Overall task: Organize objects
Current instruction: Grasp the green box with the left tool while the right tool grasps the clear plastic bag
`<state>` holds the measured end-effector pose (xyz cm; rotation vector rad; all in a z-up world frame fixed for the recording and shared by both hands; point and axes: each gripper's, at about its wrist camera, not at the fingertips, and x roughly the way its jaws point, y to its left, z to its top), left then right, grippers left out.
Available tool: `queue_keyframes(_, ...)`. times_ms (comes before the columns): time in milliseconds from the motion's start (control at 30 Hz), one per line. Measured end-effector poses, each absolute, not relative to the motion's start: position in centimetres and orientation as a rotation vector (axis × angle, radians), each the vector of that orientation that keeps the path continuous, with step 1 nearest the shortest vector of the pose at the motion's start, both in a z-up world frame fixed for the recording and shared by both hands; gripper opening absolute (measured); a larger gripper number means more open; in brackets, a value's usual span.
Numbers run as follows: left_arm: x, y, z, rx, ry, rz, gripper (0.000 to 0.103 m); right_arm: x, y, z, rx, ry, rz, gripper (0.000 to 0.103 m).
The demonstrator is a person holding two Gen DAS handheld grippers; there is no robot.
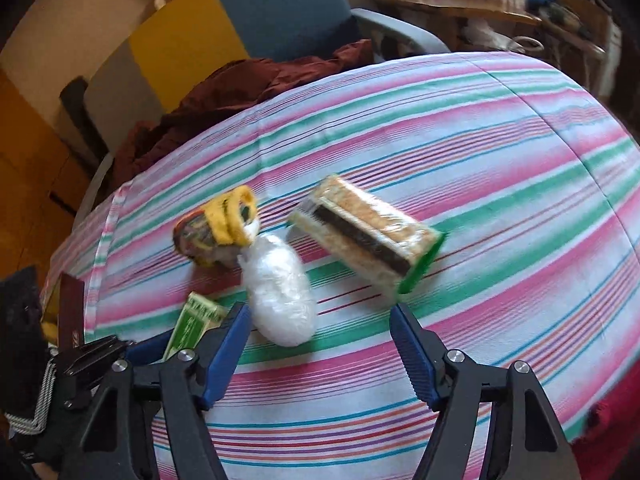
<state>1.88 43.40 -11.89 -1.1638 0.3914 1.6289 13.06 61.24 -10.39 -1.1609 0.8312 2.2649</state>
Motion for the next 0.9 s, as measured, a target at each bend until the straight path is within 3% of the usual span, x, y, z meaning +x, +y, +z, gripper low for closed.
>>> queue_keyframes(267,1.8,41.3,-12.3,-1.159,0.424,1.669,0.033,11.3,60.0,-11.0,-1.156,0.773,2.329,0.073)
queue_keyframes(467,1.4,41.9,-12.9,-1.184,0.414,1.692,0.031,10.4,59.6,-11.8,-1.169,0.707,2.322,0.061)
queue_keyframes(667,1.4,41.8,-13.1,-1.172,0.407,1.695,0.031,10.1,59.9,-12.0,-1.15,0.69,2.336,0.06)
queue_keyframes(733,1.7,41.6,-12.9,-1.169,0.401,1.706,0.03,9.7,59.8,-12.4,-1.172,0.682,2.343,0.047)
queue_keyframes(767,1.8,41.5,-12.7,-1.17,0.393,1.709,0.03,9.6,59.8,-12.6,-1.191,0.679,2.346,0.036)
queue_keyframes(900,2.0,40.3,-11.6,-1.143,0.369,1.732,0.03,9.5,59.4,-12.2,-1.205,0.658,2.353,0.031)
